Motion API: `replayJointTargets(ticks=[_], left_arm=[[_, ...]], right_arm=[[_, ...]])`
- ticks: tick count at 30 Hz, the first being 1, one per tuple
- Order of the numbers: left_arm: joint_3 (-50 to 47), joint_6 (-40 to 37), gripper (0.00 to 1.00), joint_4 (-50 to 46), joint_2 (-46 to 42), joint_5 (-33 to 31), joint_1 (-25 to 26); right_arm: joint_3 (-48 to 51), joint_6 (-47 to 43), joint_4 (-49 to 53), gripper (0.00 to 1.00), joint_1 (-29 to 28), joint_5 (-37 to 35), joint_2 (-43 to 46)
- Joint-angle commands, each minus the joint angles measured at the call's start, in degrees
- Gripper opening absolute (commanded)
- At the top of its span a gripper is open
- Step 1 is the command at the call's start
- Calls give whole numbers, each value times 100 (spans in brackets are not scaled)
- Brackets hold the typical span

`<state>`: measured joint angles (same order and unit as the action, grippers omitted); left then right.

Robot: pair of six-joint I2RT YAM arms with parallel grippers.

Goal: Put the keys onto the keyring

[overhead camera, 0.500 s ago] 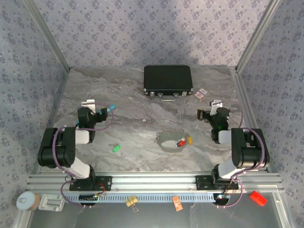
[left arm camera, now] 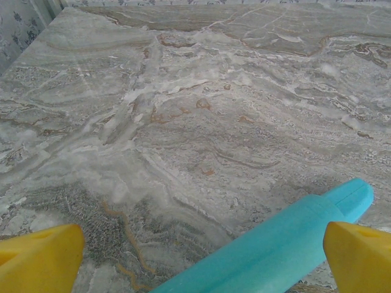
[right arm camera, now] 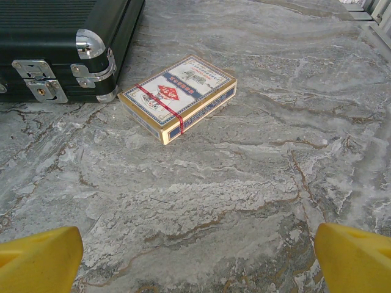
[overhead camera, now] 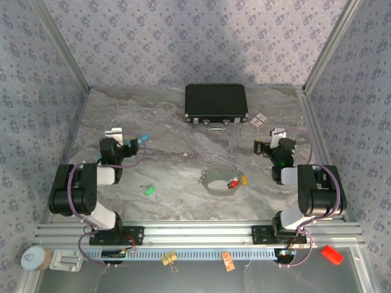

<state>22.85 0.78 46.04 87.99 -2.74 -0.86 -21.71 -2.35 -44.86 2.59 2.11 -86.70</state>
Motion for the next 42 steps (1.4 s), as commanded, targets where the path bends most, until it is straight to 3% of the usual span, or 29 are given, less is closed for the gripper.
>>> replayJointTargets(ticks=[1, 10, 13, 17, 21, 28, 31, 35, 38, 42], left_arm=[[105, 76, 100, 28, 15, 125, -45], [83, 45, 100, 58, -22, 233, -51], [70, -105, 100, -380, -522, 465, -2], [288, 17, 100, -1658, -1574, -126, 128], [196, 712, 100, -2225, -2400, -185, 153], [272, 1874, 99, -3318, -3295, 370, 294], [198, 2439, 97, -3383, -3394, 495, 813], [211, 2430, 97, -3729, -3494, 241, 1908], [108, 2459, 97, -3788, -3559, 225, 2493], [-77, 2348, 96, -3880, -3554, 104, 3062]], right_arm=[[-140, 55, 30, 99, 1, -101, -32], [-124, 55, 11, 99, 7, -87, 6], [-585, 1, 1323, 99, -41, -99, 608], [-1505, 679, 3649, 99, -90, -235, 1321], [-1639, 1629, 4703, 99, -292, -376, 1892], [-1724, 3030, 6708, 87, -1096, -411, 2623], [-1726, 3253, 7259, 86, -1741, -188, 2709], [-1760, 2986, 7405, 86, -2934, -483, 2754], [-1745, 2510, 7187, 86, -3632, -866, 2716], [-1680, 1766, 6486, 84, -4212, -700, 2587]])
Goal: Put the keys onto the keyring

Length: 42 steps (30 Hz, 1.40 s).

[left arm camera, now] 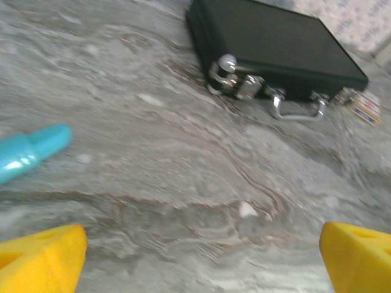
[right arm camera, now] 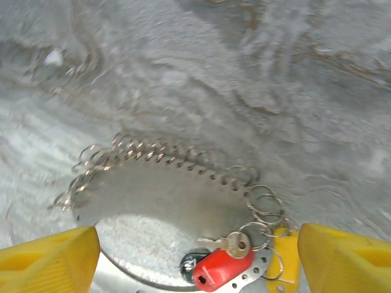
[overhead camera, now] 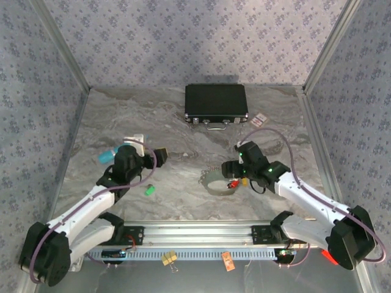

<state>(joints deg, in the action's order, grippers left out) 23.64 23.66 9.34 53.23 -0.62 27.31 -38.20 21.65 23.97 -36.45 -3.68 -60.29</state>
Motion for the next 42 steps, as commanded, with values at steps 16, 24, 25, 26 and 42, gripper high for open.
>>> replayJointTargets(ticks=[16, 24, 25, 26, 42], left_arm=[[-895, 475, 100, -13, -753, -923, 345], [-1009, 416, 100, -87, -878, -1185, 347], [-1011, 420, 100, -99, -907, -1176, 352], [-1017, 416, 100, -99, -934, -1160, 346], [-1048, 296, 100, -596, -1508, -1230, 354]], right_arm=[[-474, -5689, -1430, 75, -791, 1247, -1227], [-487, -6338, -904, 66, -836, 1177, -1802], [-490, -6361, -871, 62, -876, 1178, -1848], [-494, -6433, -832, 56, -905, 1204, -1887], [-741, -6653, -1239, 40, -1180, 1415, -2756]])
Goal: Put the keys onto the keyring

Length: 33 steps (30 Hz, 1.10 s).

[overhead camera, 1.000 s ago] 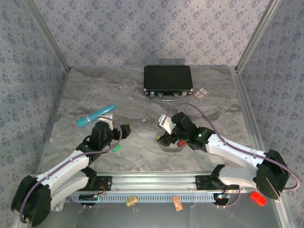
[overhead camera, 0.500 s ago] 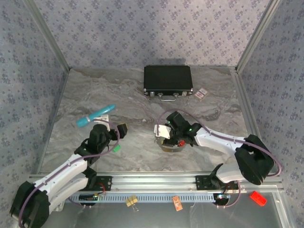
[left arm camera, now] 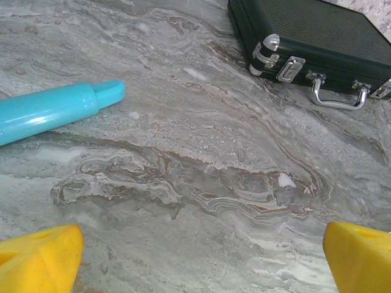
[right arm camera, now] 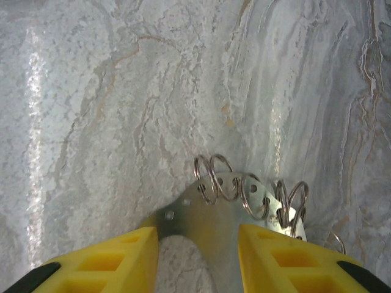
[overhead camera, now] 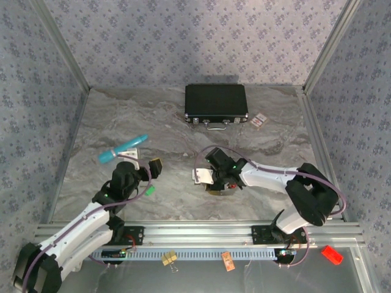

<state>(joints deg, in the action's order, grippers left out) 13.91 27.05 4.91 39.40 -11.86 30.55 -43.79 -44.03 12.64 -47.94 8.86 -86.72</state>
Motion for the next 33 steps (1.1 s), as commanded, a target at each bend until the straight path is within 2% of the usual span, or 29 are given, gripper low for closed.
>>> replayJointTargets(ticks=[1, 9, 13, 28, 30, 33], left_arm=[[-90, -18, 100, -163, -158, -111, 22], [-161, 47, 100, -174, -248, -110, 28], [-152, 37, 100, -192, -248, -116, 27], [-152, 4, 100, -222, -266, -114, 24], [-159, -94, 100, -182, -279, -8, 26], [-241, -338, 99, 79, -314, 372, 30]], right_arm=[[-205, -85, -128, 40, -18, 160, -164], [-392, -122, -151, 38, -1, 255, -505], [-509, -137, -7, 28, -2, 370, -617], [-551, -120, 241, 3, -11, 641, -438], [-554, -62, 270, 0, -3, 716, -350], [-545, 37, 289, 0, 46, 815, -203]])
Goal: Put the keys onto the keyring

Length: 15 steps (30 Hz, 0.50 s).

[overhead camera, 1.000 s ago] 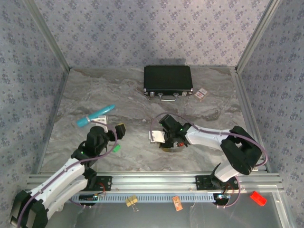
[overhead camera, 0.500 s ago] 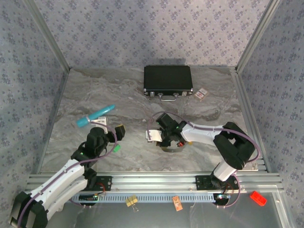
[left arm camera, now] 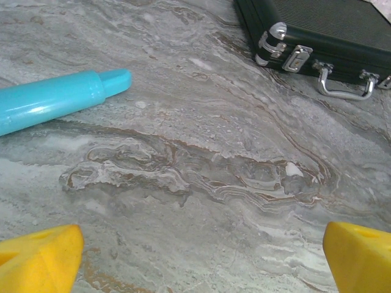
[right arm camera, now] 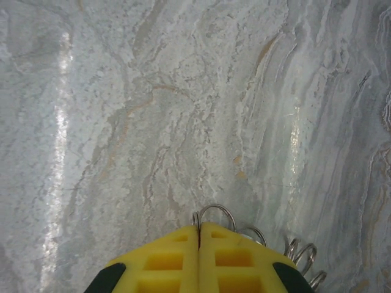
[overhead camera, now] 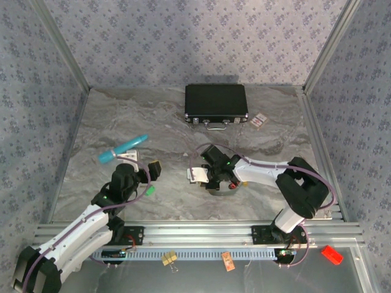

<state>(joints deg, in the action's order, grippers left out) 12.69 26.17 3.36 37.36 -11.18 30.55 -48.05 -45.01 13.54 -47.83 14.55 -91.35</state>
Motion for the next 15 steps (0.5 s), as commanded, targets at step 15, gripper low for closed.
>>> replayJointTargets(ticks=[15], left_arm=[[-393, -1537, 75, 1710, 746, 1994, 613]], right_arm=[[29, 970, -364, 0, 416, 945, 584]])
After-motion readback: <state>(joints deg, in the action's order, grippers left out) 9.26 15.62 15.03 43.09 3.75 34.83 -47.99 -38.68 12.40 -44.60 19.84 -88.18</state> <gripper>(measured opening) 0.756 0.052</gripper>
